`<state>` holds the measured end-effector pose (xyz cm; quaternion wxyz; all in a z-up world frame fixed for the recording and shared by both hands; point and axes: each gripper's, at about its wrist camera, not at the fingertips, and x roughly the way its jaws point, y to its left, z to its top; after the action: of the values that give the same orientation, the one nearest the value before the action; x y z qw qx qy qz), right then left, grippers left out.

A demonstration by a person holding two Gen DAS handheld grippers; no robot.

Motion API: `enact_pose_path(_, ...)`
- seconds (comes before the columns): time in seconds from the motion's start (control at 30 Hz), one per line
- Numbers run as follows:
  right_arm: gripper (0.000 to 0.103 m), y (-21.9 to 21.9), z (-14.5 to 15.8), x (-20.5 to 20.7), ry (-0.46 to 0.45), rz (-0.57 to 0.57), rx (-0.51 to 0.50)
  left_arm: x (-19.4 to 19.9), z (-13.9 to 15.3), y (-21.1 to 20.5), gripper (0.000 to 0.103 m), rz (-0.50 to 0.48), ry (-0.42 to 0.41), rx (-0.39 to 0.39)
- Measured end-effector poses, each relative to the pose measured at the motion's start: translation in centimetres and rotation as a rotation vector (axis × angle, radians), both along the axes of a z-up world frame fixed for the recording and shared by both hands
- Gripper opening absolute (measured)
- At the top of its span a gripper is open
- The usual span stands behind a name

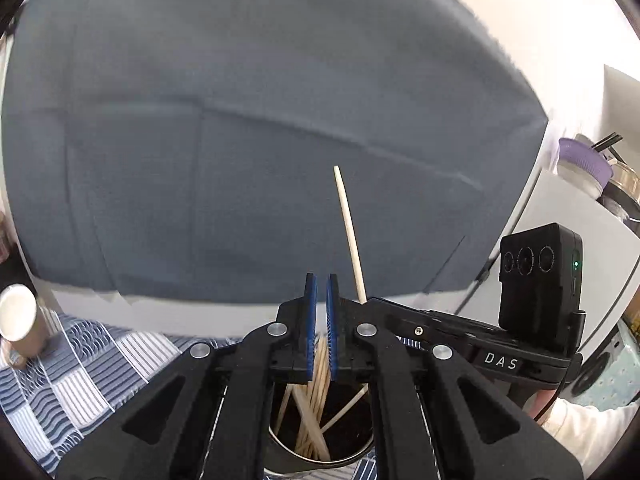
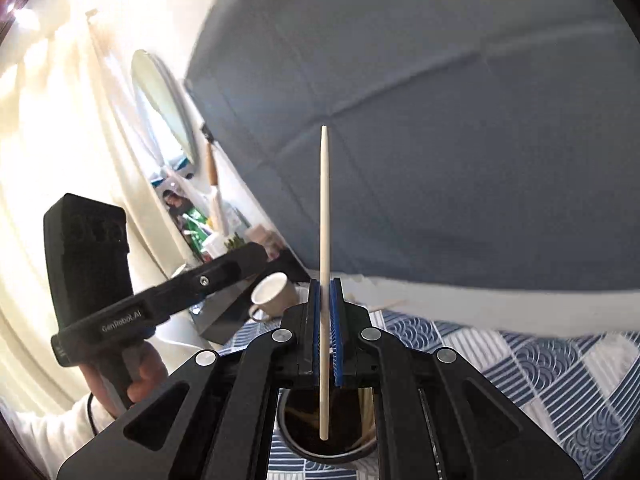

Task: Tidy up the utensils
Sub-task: 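Open both grippers to drop the sticks into the black cup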

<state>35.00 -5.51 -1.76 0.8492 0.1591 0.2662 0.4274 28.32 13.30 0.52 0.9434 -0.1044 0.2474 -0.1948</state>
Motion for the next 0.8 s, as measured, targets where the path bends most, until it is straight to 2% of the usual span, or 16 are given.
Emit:
enact_pose_path(0.17,0.005,0.4,-2.6,-0.3,0.035,-0.019,-0.018,-0.1,-2.3,1.4,0.007,0.042,0.045,-0.022)
enact_pose_path(0.23,0.005,1.1,-2.8,-0.6,0.027,-0.018,-0.038,-0.2,-3.2,2.8,0.021,0.073,0.069,-0.035)
enact_pose_path(0.37,0.005,2.3,-3.4,-1.0,0.017,-0.014,-0.095,-0.8,-4.7,5.7,0.039,0.149,0.133,-0.051)
enact_pose_path(0.43,0.005,2.0,-3.7,-1.7,0.007,-0.005,-0.127,-1.2,-5.4,7.4,0.052,0.192,0.152,-0.063)
enact_pose_path(0.53,0.005,2.6,-4.3,-2.7,-0.009,0.008,-0.203,-1.8,-6.4,10.2,0.059,0.272,0.197,-0.081)
enact_pose_path(0.7,0.009,3.0,-4.6,-3.9,-0.035,-0.004,-0.302,-2.9,-8.8,13.2,0.061,0.346,0.279,-0.104)
enact_pose_path(0.8,0.043,2.8,-4.5,-4.5,-0.050,-0.027,-0.352,-3.5,-10.2,13.9,0.064,0.373,0.319,-0.111)
